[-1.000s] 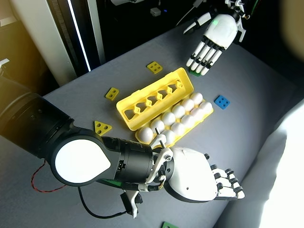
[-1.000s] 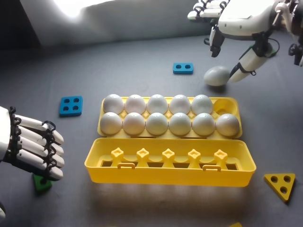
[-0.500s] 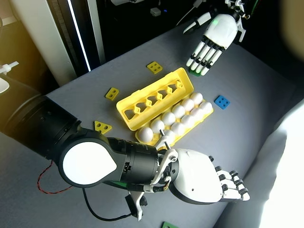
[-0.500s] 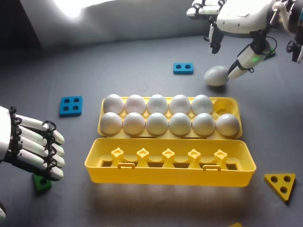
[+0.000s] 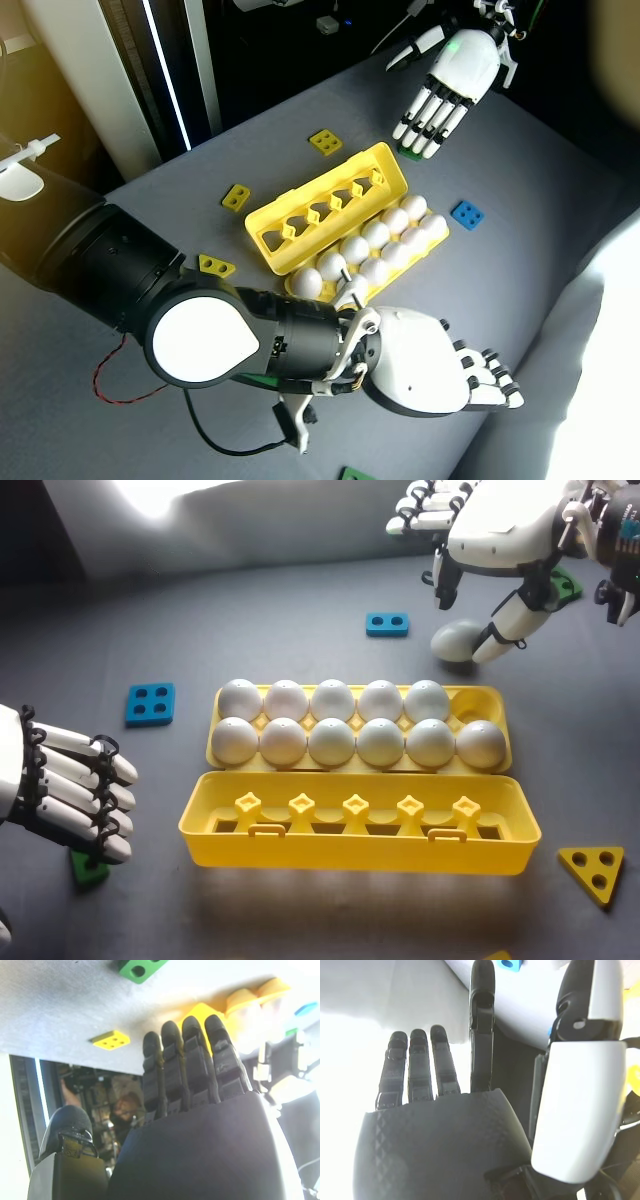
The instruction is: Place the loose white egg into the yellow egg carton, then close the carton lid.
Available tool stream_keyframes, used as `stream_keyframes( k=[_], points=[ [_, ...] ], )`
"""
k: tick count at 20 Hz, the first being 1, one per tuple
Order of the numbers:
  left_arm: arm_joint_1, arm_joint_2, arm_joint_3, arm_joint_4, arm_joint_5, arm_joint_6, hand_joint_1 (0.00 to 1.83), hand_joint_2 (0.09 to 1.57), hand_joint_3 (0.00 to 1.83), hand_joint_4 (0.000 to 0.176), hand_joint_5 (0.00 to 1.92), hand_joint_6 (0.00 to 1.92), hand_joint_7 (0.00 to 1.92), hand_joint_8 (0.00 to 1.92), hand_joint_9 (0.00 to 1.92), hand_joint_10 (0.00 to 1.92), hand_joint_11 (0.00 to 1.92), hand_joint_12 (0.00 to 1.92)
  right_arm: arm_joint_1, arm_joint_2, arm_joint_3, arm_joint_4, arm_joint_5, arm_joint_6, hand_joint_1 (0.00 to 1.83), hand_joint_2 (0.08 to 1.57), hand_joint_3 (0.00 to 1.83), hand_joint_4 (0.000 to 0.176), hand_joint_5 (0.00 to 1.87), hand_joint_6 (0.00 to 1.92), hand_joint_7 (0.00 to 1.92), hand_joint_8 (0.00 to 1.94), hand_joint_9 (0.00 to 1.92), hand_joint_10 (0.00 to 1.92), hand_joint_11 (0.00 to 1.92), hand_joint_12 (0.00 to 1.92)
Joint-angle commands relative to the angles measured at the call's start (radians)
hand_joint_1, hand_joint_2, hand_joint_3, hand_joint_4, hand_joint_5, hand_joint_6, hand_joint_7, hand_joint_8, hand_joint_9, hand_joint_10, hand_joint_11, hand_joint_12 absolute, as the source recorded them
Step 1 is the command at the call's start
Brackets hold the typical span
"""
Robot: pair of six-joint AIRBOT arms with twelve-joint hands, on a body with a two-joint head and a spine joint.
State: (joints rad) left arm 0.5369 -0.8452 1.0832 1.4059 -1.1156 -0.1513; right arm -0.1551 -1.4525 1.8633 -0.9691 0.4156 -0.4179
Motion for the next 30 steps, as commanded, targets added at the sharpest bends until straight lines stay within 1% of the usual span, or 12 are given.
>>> stream_keyframes(
  k=[1, 3, 4, 6, 7, 11, 18, 20, 22, 26, 29, 30],
  points=[
    [-0.004, 0.018, 0.003, -0.061, -0.054, -0.003, 0.0, 1.12, 0.0, 0.0, 0.4, 0.0, 0.36, 0.0, 0.27, 0.0, 0.0, 0.35, 0.002, 0.015, 0.009, 0.042, 0.057, -0.007, 0.81, 0.77, 0.0, 0.161, 1.01, 0.0, 0.07, 0.0, 0.0, 0.0, 0.0, 0.0],
    [-0.004, 0.02, 0.004, -0.062, -0.054, -0.003, 0.0, 1.12, 0.0, 0.0, 0.4, 0.0, 0.37, 0.0, 0.28, 0.0, 0.0, 0.39, -0.007, 0.014, 0.009, 0.056, 0.058, -0.023, 0.82, 0.76, 0.0, 0.159, 1.02, 0.0, 0.07, 0.0, 0.0, 0.0, 0.0, 0.0],
    [-0.005, 0.02, 0.005, -0.062, -0.054, -0.004, 0.0, 1.11, 0.0, 0.0, 0.4, 0.0, 0.36, 0.0, 0.27, 0.0, 0.0, 0.38, -0.011, 0.014, 0.009, 0.058, 0.059, -0.024, 0.83, 0.76, 0.0, 0.148, 1.01, 0.0, 0.07, 0.0, 0.0, 0.0, 0.0, 0.0],
    [-0.011, 0.021, 0.005, -0.062, -0.054, -0.006, 0.0, 1.11, 0.0, 0.0, 0.39, 0.0, 0.35, 0.0, 0.26, 0.0, 0.0, 0.34, -0.018, 0.014, 0.009, 0.067, 0.061, -0.027, 0.83, 0.77, 0.0, 0.147, 1.03, 0.01, 0.08, 0.0, 0.0, 0.0, 0.0, 0.0],
    [-0.013, 0.021, 0.005, -0.062, -0.054, -0.008, 0.0, 1.11, 0.0, 0.0, 0.39, 0.0, 0.34, 0.0, 0.25, 0.0, 0.0, 0.33, -0.022, 0.013, 0.009, 0.08, 0.062, -0.038, 0.82, 0.77, 0.0, 0.155, 1.02, 0.0, 0.08, 0.0, 0.0, 0.0, 0.0, 0.0],
    [-0.014, 0.02, 0.007, -0.062, -0.054, -0.013, 0.0, 1.1, 0.0, 0.0, 0.37, 0.0, 0.34, 0.0, 0.25, 0.0, 0.0, 0.32, -0.034, 0.012, 0.008, 0.091, 0.065, -0.045, 0.84, 0.77, 0.0, 0.144, 1.04, 0.01, 0.08, 0.0, 0.0, 0.0, 0.0, 0.0],
    [-0.018, 0.018, 0.006, -0.062, -0.054, -0.017, 0.0, 1.11, 0.0, 0.0, 0.35, 0.0, 0.33, 0.0, 0.24, 0.0, 0.0, 0.28, -0.037, 0.006, 0.008, 0.101, 0.068, -0.045, 0.83, 0.77, 0.0, 0.155, 1.05, 0.01, 0.08, 0.0, 0.0, 0.0, 0.0, 0.0],
    [-0.018, 0.019, 0.005, -0.062, -0.054, -0.017, 0.0, 1.11, 0.0, 0.0, 0.35, 0.0, 0.33, 0.0, 0.24, 0.0, 0.0, 0.28, -0.041, 0.005, 0.008, 0.104, 0.068, -0.045, 0.82, 0.77, 0.0, 0.169, 1.05, 0.01, 0.09, 0.0, 0.0, 0.0, 0.0, 0.0],
    [-0.018, 0.02, 0.003, -0.062, -0.054, -0.017, 0.0, 1.11, 0.0, 0.0, 0.37, 0.01, 0.34, 0.0, 0.24, 0.0, 0.0, 0.3, -0.044, 0.006, 0.008, 0.104, 0.068, -0.046, 0.82, 0.77, 0.0, 0.155, 1.05, 0.0, 0.09, 0.0, 0.0, 0.0, 0.0, 0.0],
    [-0.018, 0.02, 0.003, -0.062, -0.054, -0.017, 0.0, 1.09, 0.0, 0.0, 0.37, 0.0, 0.34, 0.0, 0.26, 0.0, 0.0, 0.33, -0.048, 0.006, 0.008, 0.105, 0.068, -0.05, 0.82, 0.76, 0.0, 0.162, 1.04, 0.0, 0.09, 0.0, 0.0, 0.0, 0.0, 0.0],
    [-0.018, 0.02, 0.002, -0.062, -0.054, -0.017, 0.0, 1.1, 0.0, 0.0, 0.37, 0.0, 0.33, 0.0, 0.24, 0.0, 0.0, 0.29, -0.05, 0.007, 0.008, 0.106, 0.068, -0.05, 0.83, 0.77, 0.0, 0.154, 1.06, 0.01, 0.1, 0.0, 0.0, 0.0, 0.0, 0.0],
    [-0.018, 0.02, 0.002, -0.062, -0.054, -0.017, 0.0, 1.1, 0.0, 0.0, 0.39, 0.01, 0.35, 0.01, 0.26, 0.01, 0.0, 0.32, -0.051, 0.007, 0.008, 0.106, 0.068, -0.05, 0.82, 0.77, 0.0, 0.162, 1.04, 0.0, 0.1, 0.0, 0.0, 0.0, 0.0, 0.0]
  ],
)
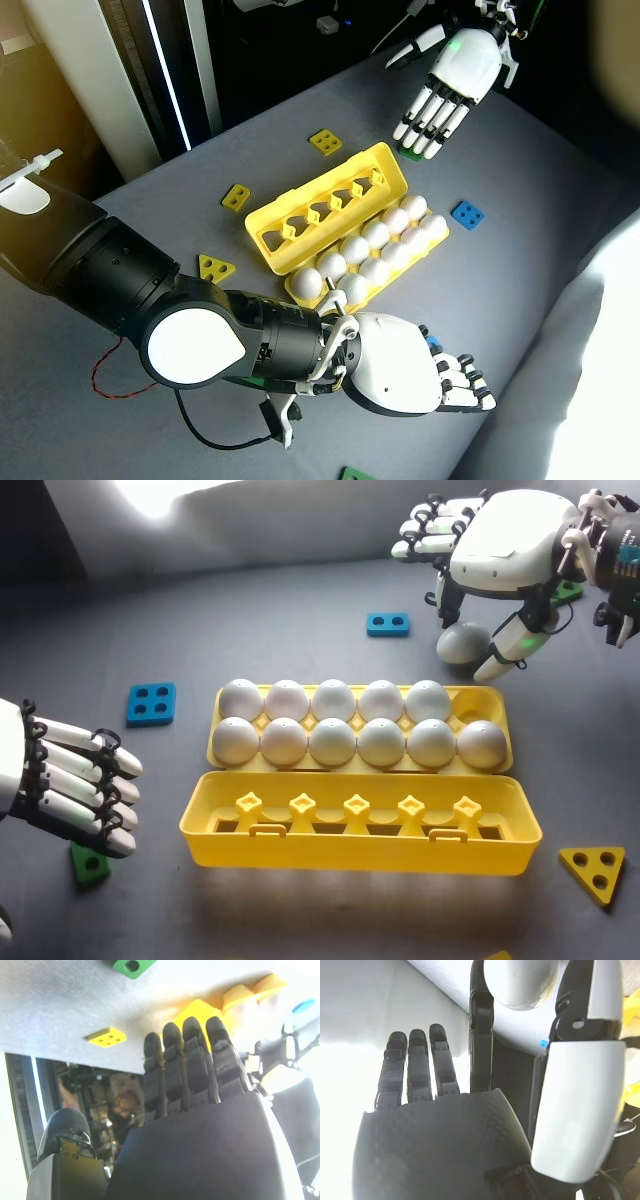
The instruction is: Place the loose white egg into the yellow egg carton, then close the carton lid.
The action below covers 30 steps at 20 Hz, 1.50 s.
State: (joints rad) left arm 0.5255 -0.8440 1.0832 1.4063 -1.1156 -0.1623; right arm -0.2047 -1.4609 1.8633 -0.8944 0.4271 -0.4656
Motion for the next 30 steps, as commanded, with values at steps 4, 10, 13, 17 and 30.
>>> stream_keyframes(
  k=[4, 10, 13, 17, 30],
  points=[
    [-0.006, 0.02, 0.001, -0.062, -0.054, -0.006, 0.0, 1.1, 0.0, 0.0, 0.37, 0.0, 0.34, 0.0, 0.25, 0.0, 0.0, 0.31, -0.005, 0.016, 0.008, 0.035, 0.056, -0.003, 0.85, 0.78, 0.0, 0.143, 1.08, 0.01, 0.11, 0.01, 0.0, 0.0, 0.0, 0.0],
    [-0.007, 0.02, 0.001, -0.062, -0.054, -0.005, 0.0, 1.1, 0.0, 0.0, 0.37, 0.0, 0.34, 0.0, 0.24, 0.0, 0.0, 0.29, -0.005, 0.021, 0.008, 0.035, 0.056, -0.005, 1.07, 0.93, 0.01, 0.159, 1.36, 0.15, 0.17, 0.01, 0.0, 0.0, 0.0, 0.0],
    [-0.007, 0.02, 0.001, -0.062, -0.053, -0.005, 0.0, 1.1, 0.0, 0.0, 0.37, 0.0, 0.33, 0.0, 0.22, 0.0, 0.0, 0.26, -0.005, 0.021, 0.008, 0.035, 0.056, -0.008, 1.11, 0.96, 0.01, 0.176, 1.41, 0.18, 0.17, 0.01, 0.0, 0.0, 0.0, 0.0],
    [-0.007, 0.02, 0.001, -0.062, -0.052, -0.005, 0.0, 1.11, 0.0, 0.0, 0.37, 0.0, 0.33, 0.0, 0.23, 0.0, 0.0, 0.26, -0.002, 0.021, 0.008, 0.04, 0.056, -0.008, 1.1, 0.99, 0.0, 0.176, 1.31, 0.39, 0.2, 0.0, 0.0, 0.0, 0.0, 0.0],
    [-0.011, 0.019, 0.001, -0.062, -0.05, -0.005, 0.0, 1.1, 0.0, 0.0, 0.36, 0.0, 0.33, 0.0, 0.22, 0.0, 0.0, 0.23, 0.063, 0.15, -0.146, 0.186, 0.07, 0.039, 1.09, 0.99, 0.0, 0.176, 1.27, 0.47, 0.26, 0.0, 0.03, 0.0, 0.0, 0.0]
  ],
)
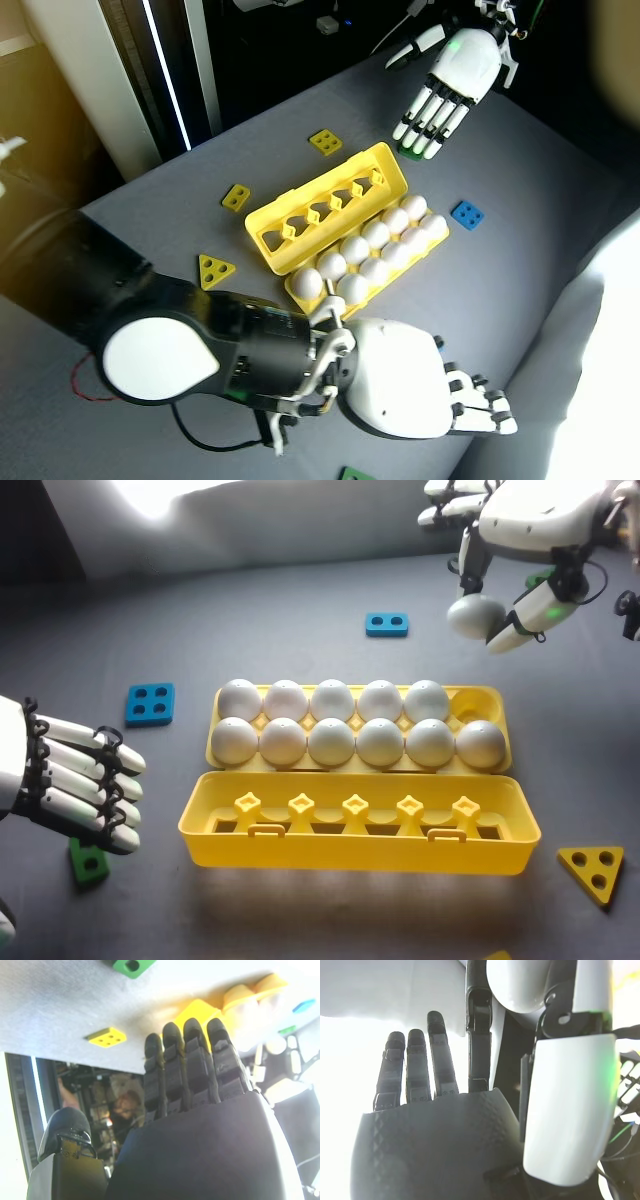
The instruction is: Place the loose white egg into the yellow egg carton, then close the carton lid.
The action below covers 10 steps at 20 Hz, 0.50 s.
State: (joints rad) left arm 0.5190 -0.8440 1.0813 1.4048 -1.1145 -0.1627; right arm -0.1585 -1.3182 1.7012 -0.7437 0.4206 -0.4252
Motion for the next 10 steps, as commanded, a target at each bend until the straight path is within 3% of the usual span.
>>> stream_keyframes(
  k=[1, 7, 10],
  points=[
    [-0.005, 0.019, 0.003, -0.061, -0.051, -0.005, 0.0, 1.1, 0.0, 0.0, 0.36, 0.0, 0.33, 0.0, 0.22, 0.0, 0.0, 0.23, 0.019, 0.033, -0.024, 0.072, 0.076, -0.002, 1.09, 0.99, 0.0, 0.176, 1.28, 0.46, 0.26, 0.0, 0.03, 0.0, 0.0, 0.0],
    [-0.015, 0.018, 0.012, -0.061, -0.047, -0.011, 0.0, 1.11, 0.0, 0.0, 0.35, 0.0, 0.33, 0.0, 0.22, 0.0, 0.0, 0.25, 0.007, 0.13, -0.177, 0.255, 0.076, -0.005, 1.1, 0.99, 0.0, 0.176, 1.3, 0.42, 0.3, 0.0, 0.08, 0.01, 0.0, 0.0],
    [-0.015, 0.018, 0.01, -0.061, -0.045, -0.016, 0.0, 1.11, 0.0, 0.0, 0.37, 0.0, 0.34, 0.0, 0.24, 0.0, 0.0, 0.29, -0.032, 0.153, -0.212, 0.433, 0.098, -0.118, 1.1, 0.98, 0.0, 0.176, 1.3, 0.42, 0.3, 0.0, 0.08, 0.01, 0.0, 0.0]
  ],
)
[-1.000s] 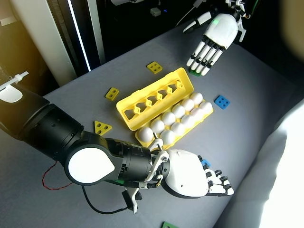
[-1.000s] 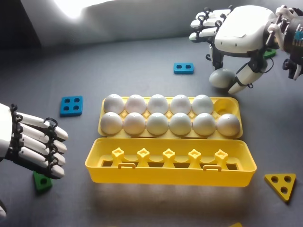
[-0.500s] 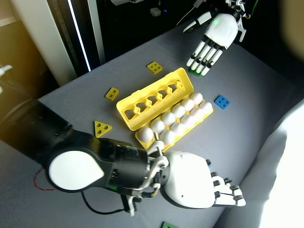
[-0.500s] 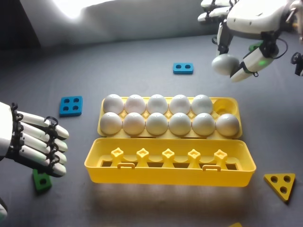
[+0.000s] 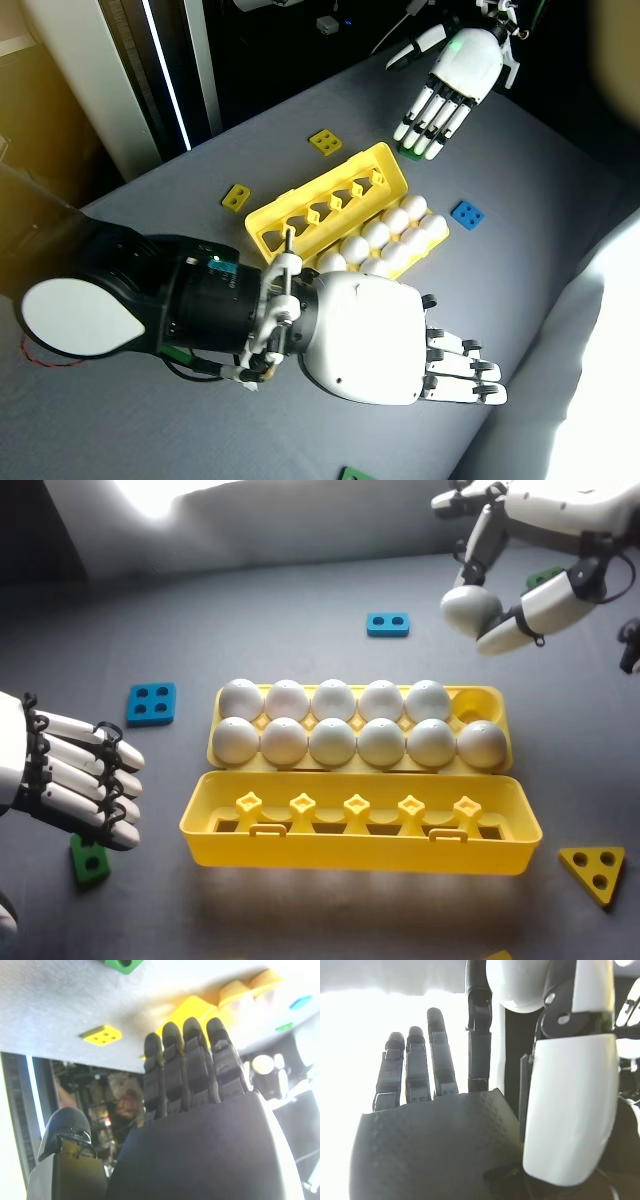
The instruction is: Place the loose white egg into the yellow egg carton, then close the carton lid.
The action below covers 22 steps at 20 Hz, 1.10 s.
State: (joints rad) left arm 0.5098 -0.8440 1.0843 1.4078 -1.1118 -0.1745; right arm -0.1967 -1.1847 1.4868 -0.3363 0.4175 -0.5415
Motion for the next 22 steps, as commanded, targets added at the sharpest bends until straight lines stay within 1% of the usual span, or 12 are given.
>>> stream_keyframes(
  k=[1, 3, 5, 6, 7, 8, 9, 14, 17, 18, 20, 22],
  points=[
    [-0.006, 0.019, 0.006, -0.064, -0.047, -0.004, 0.0, 1.11, 0.0, 0.0, 0.37, 0.0, 0.34, 0.0, 0.24, 0.0, 0.0, 0.3, -0.003, 0.021, -0.001, 0.051, 0.109, -0.011, 1.1, 0.98, 0.0, 0.176, 1.3, 0.41, 0.3, 0.0, 0.08, 0.01, 0.0, 0.0],
    [-0.008, 0.019, 0.006, -0.065, -0.046, -0.004, 0.0, 1.11, 0.0, 0.0, 0.38, 0.01, 0.34, 0.0, 0.24, 0.0, 0.0, 0.3, -0.037, 0.026, -0.015, 0.113, 0.146, -0.043, 1.1, 0.98, 0.0, 0.176, 1.31, 0.41, 0.3, 0.0, 0.09, 0.01, 0.0, 0.0],
    [-0.009, 0.019, 0.006, -0.065, -0.046, -0.005, 0.0, 1.11, 0.0, 0.0, 0.39, 0.01, 0.35, 0.0, 0.25, 0.01, 0.0, 0.31, -0.054, 0.027, -0.022, 0.142, 0.152, -0.044, 1.1, 0.99, 0.0, 0.176, 1.3, 0.41, 0.31, 0.01, 0.1, 0.01, 0.0, 0.0],
    [-0.009, 0.018, 0.006, -0.065, -0.046, -0.005, 0.0, 1.11, 0.0, 0.0, 0.39, 0.0, 0.36, 0.0, 0.27, 0.01, 0.0, 0.35, -0.066, 0.028, -0.027, 0.175, 0.166, -0.047, 1.1, 0.99, 0.0, 0.176, 1.29, 0.45, 0.32, 0.0, 0.1, 0.0, 0.0, 0.0],
    [-0.01, 0.019, 0.006, -0.065, -0.046, -0.005, 0.0, 1.11, 0.0, 0.0, 0.37, 0.0, 0.34, 0.0, 0.25, 0.0, 0.0, 0.31, -0.076, 0.031, -0.035, 0.219, 0.169, -0.049, 1.09, 0.99, 0.0, 0.176, 1.28, 0.46, 0.31, 0.0, 0.09, 0.0, 0.0, 0.0],
    [-0.01, 0.019, 0.006, -0.065, -0.046, -0.005, 0.0, 1.11, 0.0, 0.0, 0.39, 0.0, 0.36, 0.0, 0.27, 0.0, 0.0, 0.34, -0.082, 0.032, -0.04, 0.234, 0.172, -0.049, 1.09, 0.99, 0.0, 0.176, 1.28, 0.46, 0.31, 0.0, 0.09, 0.0, 0.0, 0.0],
    [-0.01, 0.019, 0.006, -0.065, -0.046, -0.006, 0.0, 1.1, 0.0, 0.0, 0.37, 0.0, 0.34, 0.0, 0.24, 0.0, 0.0, 0.3, -0.089, 0.033, -0.047, 0.246, 0.178, -0.049, 1.09, 0.99, 0.0, 0.176, 1.28, 0.46, 0.31, 0.0, 0.08, 0.0, 0.0, 0.0],
    [-0.011, 0.018, 0.006, -0.065, -0.046, -0.006, 0.0, 1.11, 0.0, 0.0, 0.36, 0.0, 0.32, 0.0, 0.22, 0.0, 0.0, 0.27, -0.112, 0.039, -0.069, 0.282, 0.177, -0.049, 1.1, 0.99, 0.0, 0.176, 1.28, 0.46, 0.32, 0.0, 0.08, 0.0, 0.0, 0.0],
    [-0.011, 0.019, 0.005, -0.065, -0.046, -0.006, 0.0, 1.11, 0.0, 0.0, 0.36, 0.0, 0.34, 0.0, 0.23, 0.0, 0.0, 0.32, -0.12, 0.04, -0.07, 0.286, 0.174, -0.049, 1.09, 0.99, 0.0, 0.176, 1.28, 0.46, 0.31, 0.0, 0.07, 0.0, 0.0, 0.0],
    [-0.011, 0.019, 0.005, -0.065, -0.046, -0.006, 0.0, 1.11, 0.0, 0.0, 0.38, 0.0, 0.36, 0.0, 0.26, 0.01, 0.0, 0.38, -0.125, 0.039, -0.07, 0.292, 0.169, -0.049, 1.09, 0.99, 0.0, 0.176, 1.27, 0.47, 0.31, 0.0, 0.06, 0.0, 0.0, 0.0],
    [-0.011, 0.019, 0.005, -0.065, -0.045, -0.006, 0.0, 1.11, 0.0, 0.0, 0.38, 0.0, 0.36, 0.0, 0.26, 0.0, 0.0, 0.34, -0.135, 0.039, -0.071, 0.305, 0.162, -0.049, 1.1, 0.99, 0.0, 0.176, 1.28, 0.47, 0.3, 0.0, 0.06, 0.0, 0.0, 0.0],
    [-0.011, 0.019, 0.005, -0.065, -0.045, -0.006, 0.0, 1.11, 0.0, 0.0, 0.39, 0.0, 0.36, 0.0, 0.26, 0.0, 0.0, 0.34, -0.145, 0.039, -0.078, 0.306, 0.16, -0.049, 1.1, 0.99, 0.0, 0.176, 1.28, 0.46, 0.3, 0.0, 0.07, 0.0, 0.0, 0.0]
  ],
)
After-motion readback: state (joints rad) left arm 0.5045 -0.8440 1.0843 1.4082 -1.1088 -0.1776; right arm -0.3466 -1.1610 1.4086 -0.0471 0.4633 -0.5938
